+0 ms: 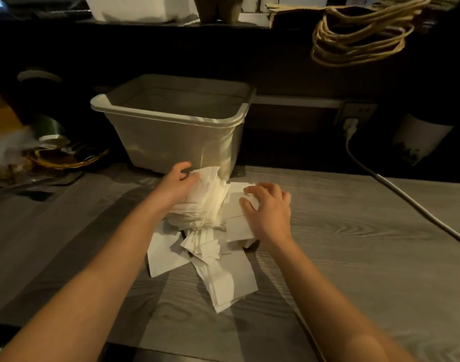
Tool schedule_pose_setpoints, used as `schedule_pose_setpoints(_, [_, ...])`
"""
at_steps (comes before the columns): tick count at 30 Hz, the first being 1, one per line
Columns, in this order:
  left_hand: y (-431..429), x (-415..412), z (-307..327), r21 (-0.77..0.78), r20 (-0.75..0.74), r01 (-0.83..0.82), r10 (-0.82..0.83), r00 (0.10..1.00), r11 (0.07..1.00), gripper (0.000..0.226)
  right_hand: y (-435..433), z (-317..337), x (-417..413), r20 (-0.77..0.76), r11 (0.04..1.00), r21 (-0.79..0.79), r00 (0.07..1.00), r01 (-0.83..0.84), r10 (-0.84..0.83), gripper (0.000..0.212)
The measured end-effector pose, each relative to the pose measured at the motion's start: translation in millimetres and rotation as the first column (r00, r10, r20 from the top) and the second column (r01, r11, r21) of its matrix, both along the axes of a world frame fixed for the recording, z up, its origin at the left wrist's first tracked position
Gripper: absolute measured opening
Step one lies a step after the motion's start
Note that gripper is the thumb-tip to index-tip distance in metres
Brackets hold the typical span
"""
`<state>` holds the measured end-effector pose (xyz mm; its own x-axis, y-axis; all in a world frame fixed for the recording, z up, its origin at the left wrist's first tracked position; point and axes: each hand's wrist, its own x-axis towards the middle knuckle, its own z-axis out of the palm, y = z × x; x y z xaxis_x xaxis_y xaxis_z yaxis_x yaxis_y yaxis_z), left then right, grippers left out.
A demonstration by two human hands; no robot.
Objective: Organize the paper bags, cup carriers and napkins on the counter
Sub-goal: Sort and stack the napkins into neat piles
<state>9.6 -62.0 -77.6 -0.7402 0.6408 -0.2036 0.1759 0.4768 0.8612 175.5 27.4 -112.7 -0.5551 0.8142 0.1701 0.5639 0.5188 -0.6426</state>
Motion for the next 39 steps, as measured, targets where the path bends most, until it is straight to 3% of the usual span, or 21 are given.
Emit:
schedule_pose_setpoints(7, [-15, -13, -12, 0.091, -0.058, 0.010, -0.005, 0.998, 0.996, 0.048, -12, -3, -1, -0.053, 0.992, 0.126, 0.998, -0.032, 0.039, 0.029])
schedule_pose_setpoints(14, [-26, 1, -12, 0.088, -0.121, 0.102, -0.091, 0.989, 0.991, 0.054, -33, 3, 1, -0.002, 0.968, 0.251, 1.000, -0.014, 0.015, 0.028])
schedule_pose_setpoints(23, [-39, 17, -21, 0.094, -0.169, 0.105, -0.088, 0.982, 0.990, 0.060, -61, 3, -9, -0.040, 0.973, 0.229, 0.999, 0.021, -0.012, 0.028])
schedule_pose_setpoints(30, [-36, 23, -22, -0.089, -0.496, 0.055, -0.092, 0.864, 0.995, 0.064, -55, -3, -11, -0.046, 0.987, 0.163, 0.999, 0.006, 0.001, 0.030])
schedule_pose_setpoints(39, [-35, 28, -20, 0.202, -0.472, 0.090, 0.016, 0.881, 0.975, 0.042, -51, 2, -13, -0.019, 0.993, 0.116, 1.000, -0.016, 0.018, 0.041])
